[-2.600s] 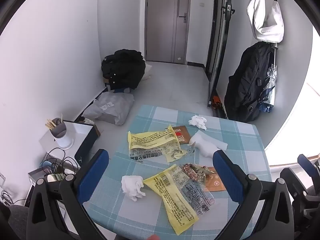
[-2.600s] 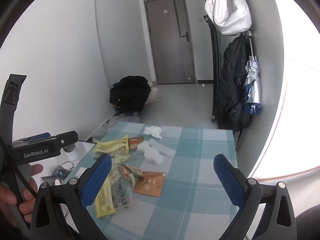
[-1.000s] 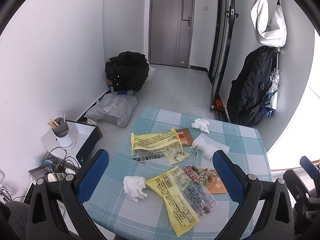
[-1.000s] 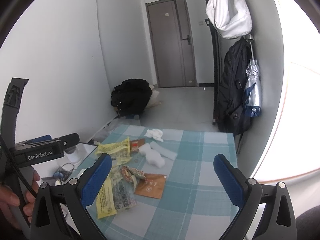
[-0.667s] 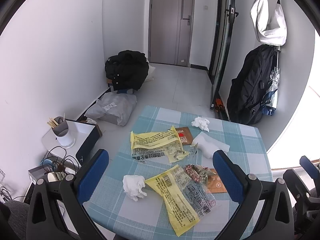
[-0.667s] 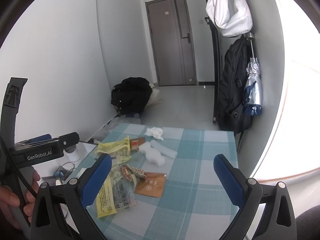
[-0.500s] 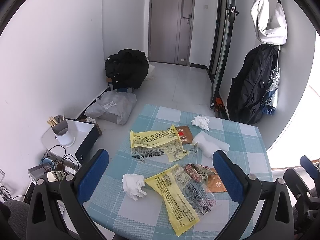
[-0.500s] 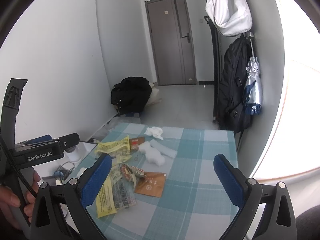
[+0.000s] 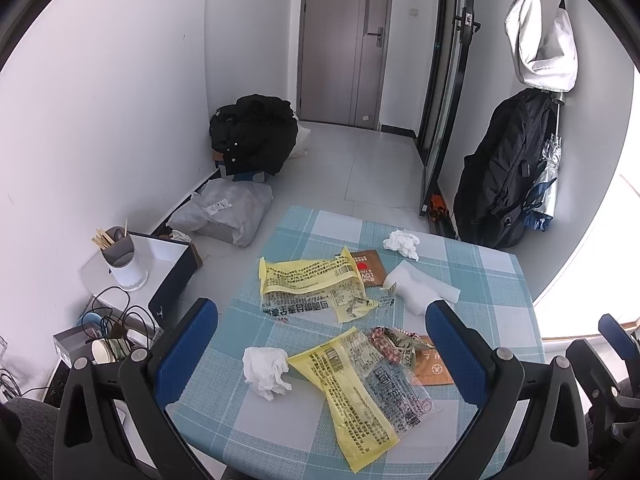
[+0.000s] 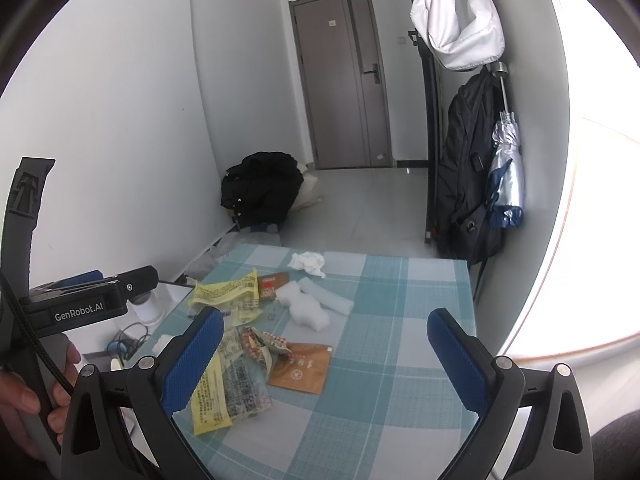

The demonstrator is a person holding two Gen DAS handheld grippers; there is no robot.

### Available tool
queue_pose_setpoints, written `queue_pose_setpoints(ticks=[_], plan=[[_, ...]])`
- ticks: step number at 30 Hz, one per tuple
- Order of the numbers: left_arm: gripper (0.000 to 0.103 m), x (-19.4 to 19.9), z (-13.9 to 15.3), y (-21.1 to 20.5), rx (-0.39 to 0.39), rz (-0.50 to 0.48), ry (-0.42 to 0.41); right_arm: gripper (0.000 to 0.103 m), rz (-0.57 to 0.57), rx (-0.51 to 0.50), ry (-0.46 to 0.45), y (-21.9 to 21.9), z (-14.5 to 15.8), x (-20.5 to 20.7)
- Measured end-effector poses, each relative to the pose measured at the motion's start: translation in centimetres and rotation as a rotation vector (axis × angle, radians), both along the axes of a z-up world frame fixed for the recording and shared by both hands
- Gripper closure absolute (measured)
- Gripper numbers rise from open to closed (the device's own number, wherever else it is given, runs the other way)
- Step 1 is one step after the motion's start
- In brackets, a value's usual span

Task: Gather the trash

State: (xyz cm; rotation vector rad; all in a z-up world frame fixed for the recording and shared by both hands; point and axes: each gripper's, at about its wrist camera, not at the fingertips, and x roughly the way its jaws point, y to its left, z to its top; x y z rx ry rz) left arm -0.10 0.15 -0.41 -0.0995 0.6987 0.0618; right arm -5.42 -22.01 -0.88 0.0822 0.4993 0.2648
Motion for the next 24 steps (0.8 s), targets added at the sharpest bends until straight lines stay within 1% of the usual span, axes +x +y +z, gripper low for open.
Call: queue_pose_setpoints(ticks=[6,12,16,18,24], plan=[[0.001,-0.1,-0.1,0.0,-0.01,-0.017,-0.019,0.0,0.006,-0.003,0.013,0.0,-0.2,0.2],[0.001,0.2,-0.9,0.9,-0.053,-0.035,-0.021,0.0,0.013,0.006,0.032,0.2,-0.3,0.6],[0.001,0.9,-1.4,2.0,-0.048,-0.038,0.024,0.0,0.058,0.051,0.053,0.3,-0.7,1.0],[0.001,1.3,-1.8,2.9,-0.074,-0.035,0.047,0.0,0.07,0.058,0.058,0.5,-0.8,1.2],[0.001,3.1,-3.6,5.8,-0.142,-0.031,0.173,0.0,0.097,0.057,0.072,1.7,-1.2,2.0]])
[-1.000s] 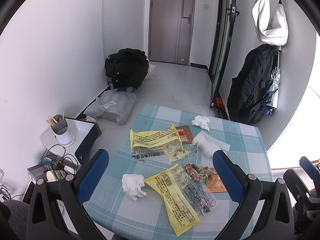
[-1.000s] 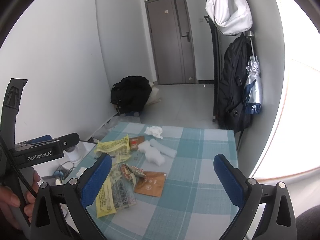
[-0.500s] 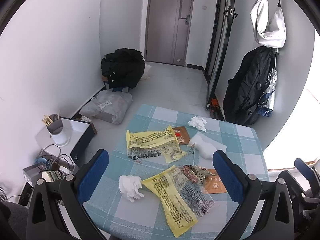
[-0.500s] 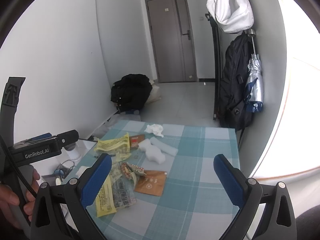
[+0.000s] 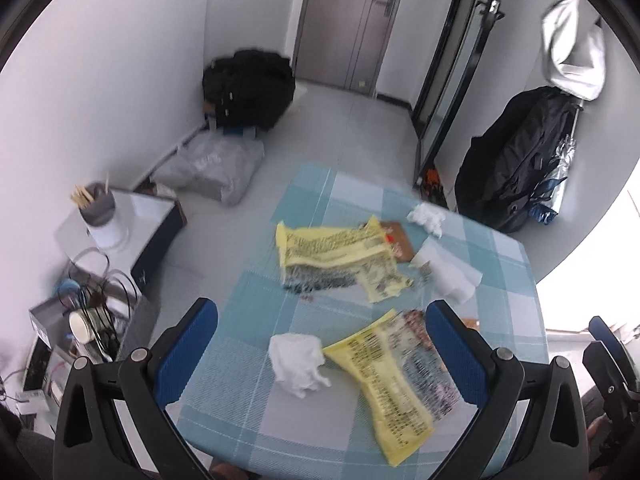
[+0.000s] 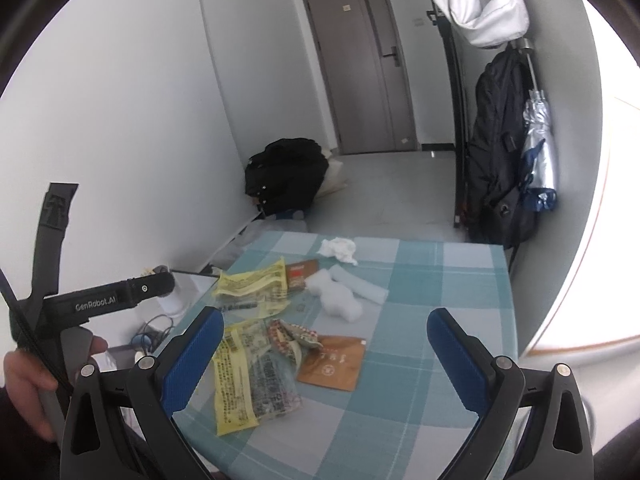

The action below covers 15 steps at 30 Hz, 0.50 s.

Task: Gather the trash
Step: 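Lower the left gripper onto the crumpled white tissue and close it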

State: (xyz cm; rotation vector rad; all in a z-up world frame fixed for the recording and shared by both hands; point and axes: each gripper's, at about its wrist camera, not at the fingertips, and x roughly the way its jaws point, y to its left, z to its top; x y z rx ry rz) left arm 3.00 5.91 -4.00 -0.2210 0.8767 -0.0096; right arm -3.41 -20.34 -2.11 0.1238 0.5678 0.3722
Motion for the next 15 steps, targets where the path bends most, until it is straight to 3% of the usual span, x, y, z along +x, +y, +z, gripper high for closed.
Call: queue_pose_setpoints(ticks=[6,15], plan=[[0.001,1.4,-3.0,1.6,-0.044,0.008,0.156,0.0,0.009,0.012,0.05,0.7,-0.9,1.5],[0.001,1.2,-5.9,1.6,0.029,-0.033,0.293,0.0,0.031,-0.028,0.083,1.5,-2.0,3.1]])
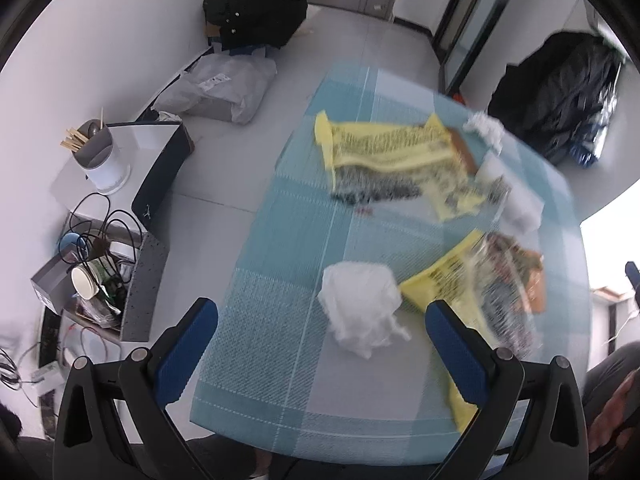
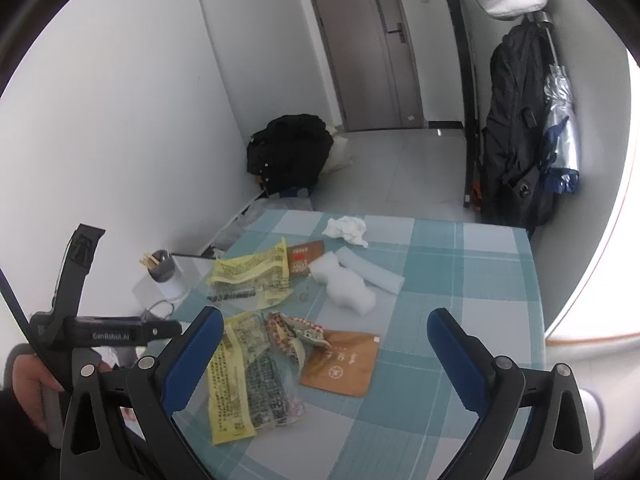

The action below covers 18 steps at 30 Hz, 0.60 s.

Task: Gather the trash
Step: 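Lower the left gripper onto the crumpled white tissue and close it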

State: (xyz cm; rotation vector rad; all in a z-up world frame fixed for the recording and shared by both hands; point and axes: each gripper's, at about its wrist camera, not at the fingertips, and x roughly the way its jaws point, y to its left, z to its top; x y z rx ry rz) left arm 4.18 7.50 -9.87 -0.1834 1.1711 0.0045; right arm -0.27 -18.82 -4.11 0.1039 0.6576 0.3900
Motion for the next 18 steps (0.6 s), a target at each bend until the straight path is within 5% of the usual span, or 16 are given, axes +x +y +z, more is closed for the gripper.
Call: queue_pose_setpoints(ticks=[6,8,12,16,18], plan=[[0.004,0.5,-0.1,0.2,0.019,0.004,-0.005,0.0,0.014,-0.005,0.034,0.5,-0.7,0.7],[0.015,0.7,-0.2,0.4,0.043,0.018,-0.017,0.0,0.019,-0.006,0.032,0.7,-0.8,0.7],[0.022,1.0,-0.7,0.2,0.063,0.01,-0.021,0.0,0.033,-0.015,0.032,1.3,-0.8,0.7],[0.052,1.3,-1.3,0.2,0.054,0.0,0.005,0.0,0.047,-0.026,0.027,1.7,-0.8,0.5],[0.058,1.3,-1.2,0.1,0.05,-0.009,-0.008,0.0,0.051,-0.032,0.028,1.9,-0.9,0.4]])
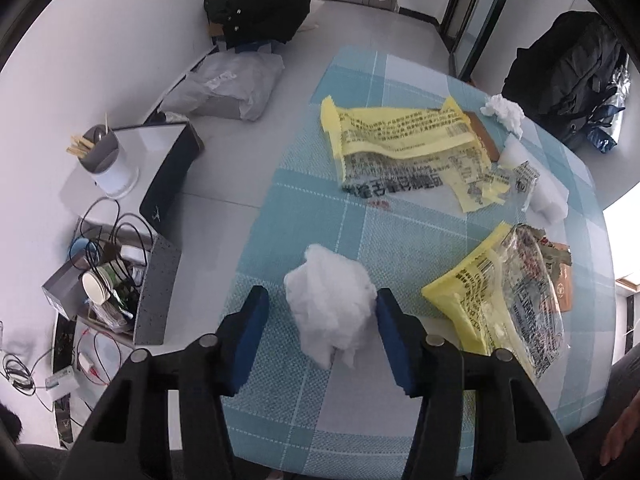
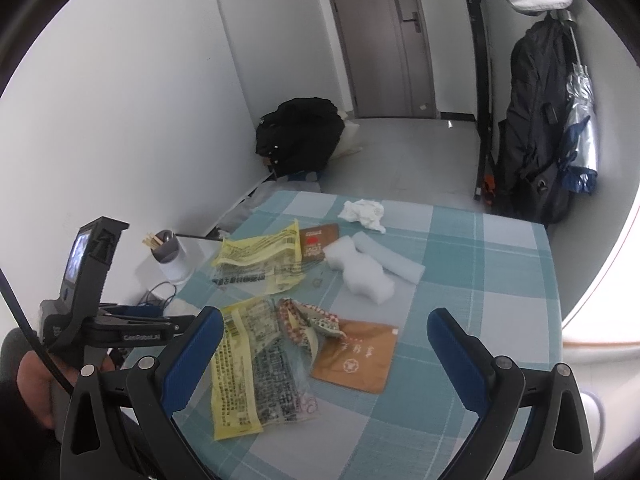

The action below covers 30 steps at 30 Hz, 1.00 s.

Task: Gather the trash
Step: 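Lower the left gripper onto the crumpled white tissue and close it, then grasp the yellow plastic wrapper with the right gripper while the left holds the tissue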

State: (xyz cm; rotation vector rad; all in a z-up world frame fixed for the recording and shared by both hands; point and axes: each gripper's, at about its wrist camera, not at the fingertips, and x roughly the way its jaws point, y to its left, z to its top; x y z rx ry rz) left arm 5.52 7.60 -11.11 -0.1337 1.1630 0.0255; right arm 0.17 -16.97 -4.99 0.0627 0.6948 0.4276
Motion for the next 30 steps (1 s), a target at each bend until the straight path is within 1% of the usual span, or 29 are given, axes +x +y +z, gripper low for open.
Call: queue_pose_setpoints(ticks=[1,2,3,4,5,9,14,16,18,21,23,24,26,30], plan=[[0.069,0.0,0.0,0.0,-0.01,-0.006,0.001,0.0,0.001,-0.003,0.001,0.1,0.0,0.0],[0.077,0.0,0.1,-0.2,-0.011,-0.01,0.002,0.0,0.002,-0.005,0.003,0.1,-0.1,-0.1],[0.081,0.0,0.1,-0.3,-0.012,-0.015,0.001,0.0,0.002,-0.007,0.005,0.1,-0.1,-0.1],[0.088,0.0,0.1,-0.6,-0.014,-0.024,0.001,0.0,0.001,-0.007,0.006,0.1,-0.2,-0.1],[0.09,0.0,0.2,-0.7,-0.012,-0.026,0.001,0.0,0.0,-0.008,0.008,0.1,-0.2,-0.1],[0.093,-0.3,1.0,-1.1,-0.003,-0.039,-0.036,0.0,-0.015,-0.01,0.031,-0.2,-0.6,0.0],[0.093,-0.5,1.6,-1.5,-0.036,-0.052,-0.058,0.001,-0.032,0.007,0.094,-0.9,-1.3,0.6],[0.093,-0.6,2.0,-1.5,-0.056,-0.054,-0.069,0.003,-0.039,0.021,0.119,-1.2,-1.6,0.8],[0.093,-0.8,2.6,-1.5,-0.074,-0.058,-0.09,0.008,-0.044,0.033,0.145,-1.5,-1.8,1.0],[0.093,-0.9,3.3,-1.7,-0.091,-0.064,-0.113,0.011,-0.047,0.032,0.168,-1.8,-1.8,1.3],[0.093,-0.9,3.7,-1.6,-0.104,-0.066,-0.126,0.014,-0.036,0.029,0.179,-1.7,-1.6,1.4],[0.093,-0.9,4.0,-1.5,-0.112,-0.066,-0.134,0.019,-0.022,0.029,0.185,-1.4,-1.6,1.5],[0.093,-1.0,4.5,-1.5,-0.129,-0.068,-0.15,0.023,0.007,0.024,0.194,-0.9,-1.4,1.5],[0.093,-1.2,5.5,-1.1,-0.151,-0.064,-0.184,0.023,0.101,0.016,0.218,1.6,-1.6,1.4]])
